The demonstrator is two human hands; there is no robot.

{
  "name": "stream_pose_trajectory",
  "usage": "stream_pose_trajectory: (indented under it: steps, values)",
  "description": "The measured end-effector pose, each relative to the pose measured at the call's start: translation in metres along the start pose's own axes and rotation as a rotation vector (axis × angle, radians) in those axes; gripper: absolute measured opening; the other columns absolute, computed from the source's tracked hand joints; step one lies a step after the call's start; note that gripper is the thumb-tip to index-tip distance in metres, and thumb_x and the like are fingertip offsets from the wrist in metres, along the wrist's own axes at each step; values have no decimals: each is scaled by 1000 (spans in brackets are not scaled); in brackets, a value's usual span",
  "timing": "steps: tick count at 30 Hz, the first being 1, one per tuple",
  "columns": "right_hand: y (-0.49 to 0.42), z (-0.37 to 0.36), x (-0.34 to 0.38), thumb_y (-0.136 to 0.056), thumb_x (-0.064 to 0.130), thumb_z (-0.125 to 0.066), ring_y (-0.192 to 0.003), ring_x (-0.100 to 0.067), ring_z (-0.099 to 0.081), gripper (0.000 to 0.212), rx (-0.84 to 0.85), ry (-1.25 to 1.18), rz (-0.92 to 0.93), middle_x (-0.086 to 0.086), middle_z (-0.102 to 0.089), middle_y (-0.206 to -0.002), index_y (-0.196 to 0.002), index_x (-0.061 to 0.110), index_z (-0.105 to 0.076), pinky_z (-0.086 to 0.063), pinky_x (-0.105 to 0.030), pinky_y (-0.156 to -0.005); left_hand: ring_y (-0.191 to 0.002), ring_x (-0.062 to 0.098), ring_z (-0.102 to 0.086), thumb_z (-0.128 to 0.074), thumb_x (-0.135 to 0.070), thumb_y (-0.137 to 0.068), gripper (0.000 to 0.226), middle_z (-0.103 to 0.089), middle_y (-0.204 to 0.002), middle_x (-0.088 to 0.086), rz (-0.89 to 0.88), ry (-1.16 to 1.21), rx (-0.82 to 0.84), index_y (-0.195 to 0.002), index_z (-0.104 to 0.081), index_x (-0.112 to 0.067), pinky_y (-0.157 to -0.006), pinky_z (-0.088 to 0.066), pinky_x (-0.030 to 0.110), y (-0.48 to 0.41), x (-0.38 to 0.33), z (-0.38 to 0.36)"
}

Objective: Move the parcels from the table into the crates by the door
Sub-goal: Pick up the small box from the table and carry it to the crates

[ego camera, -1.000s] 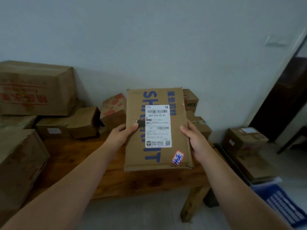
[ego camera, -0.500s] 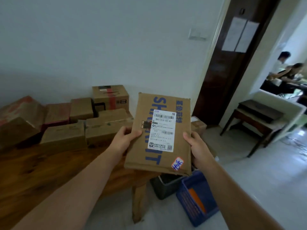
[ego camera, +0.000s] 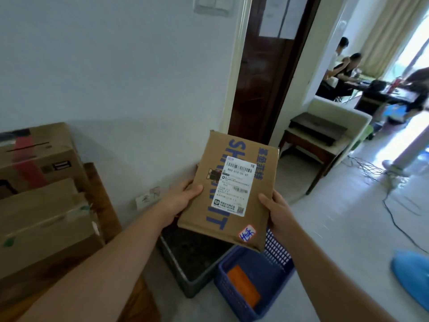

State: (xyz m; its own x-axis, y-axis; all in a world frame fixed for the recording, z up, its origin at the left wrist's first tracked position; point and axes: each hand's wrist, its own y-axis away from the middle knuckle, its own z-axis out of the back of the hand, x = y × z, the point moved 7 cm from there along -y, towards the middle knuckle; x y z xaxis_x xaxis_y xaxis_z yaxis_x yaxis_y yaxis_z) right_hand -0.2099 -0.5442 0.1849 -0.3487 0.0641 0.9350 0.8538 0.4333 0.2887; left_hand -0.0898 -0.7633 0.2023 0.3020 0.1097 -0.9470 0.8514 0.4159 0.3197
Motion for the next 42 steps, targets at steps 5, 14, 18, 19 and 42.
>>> stream_pose_trajectory:
  steps: [5, 14, 18, 19, 42]
  values:
    - [-62, 29, 14, -93, 12, -55, -104, -32, -65, 34, -70, -65, -46, -10, -69, -114, -127, 17, -51, -49, -57, -92, -87, 13, -65, -65, -36, -85, 22, -67, -103, 2, 3, -66, 3, -99, -60, -21, -68, -51, 23, -88, -16, -27]
    - [-174, 117, 6, -93, 7, -53, -107, -34, -62, 38, -194, -181, -208, -11, -64, -119, -129, 19, -49, -49, -57, -91, -110, 30, -58, -53, -57, -86, 41, -63, -117, 1, 338, -166, 232, -124, -47, -43, -100, -38, 59, -217, 5, -118]
    - [-243, 158, 3, -93, 7, -53, -109, -34, -61, 42, -180, -168, -291, -11, -64, -120, -133, 18, -47, -47, -59, -93, -96, 25, -62, -61, -34, -88, 38, -64, -111, 4, 336, -97, 105, -123, -48, -34, -76, -49, 39, -277, 15, -153]
    - [-259, 165, 1, -93, 6, -53, -108, -34, -61, 43, -181, -161, -300, -11, -65, -119, -134, 18, -46, -47, -58, -93, -93, 23, -64, -64, -29, -87, 35, -65, -108, 4, 319, -79, 47, -119, -51, -31, -73, -51, 37, -291, 18, -158]
    - [-447, 193, -274, -89, -6, -52, -95, -24, -63, 74, -389, -56, -603, 0, -57, -118, -144, 38, -31, -59, -41, -56, -101, 21, -59, -67, -8, -83, 25, -63, -113, 13, 349, 151, -558, -108, -63, -11, -85, -48, 30, -514, 270, -142]
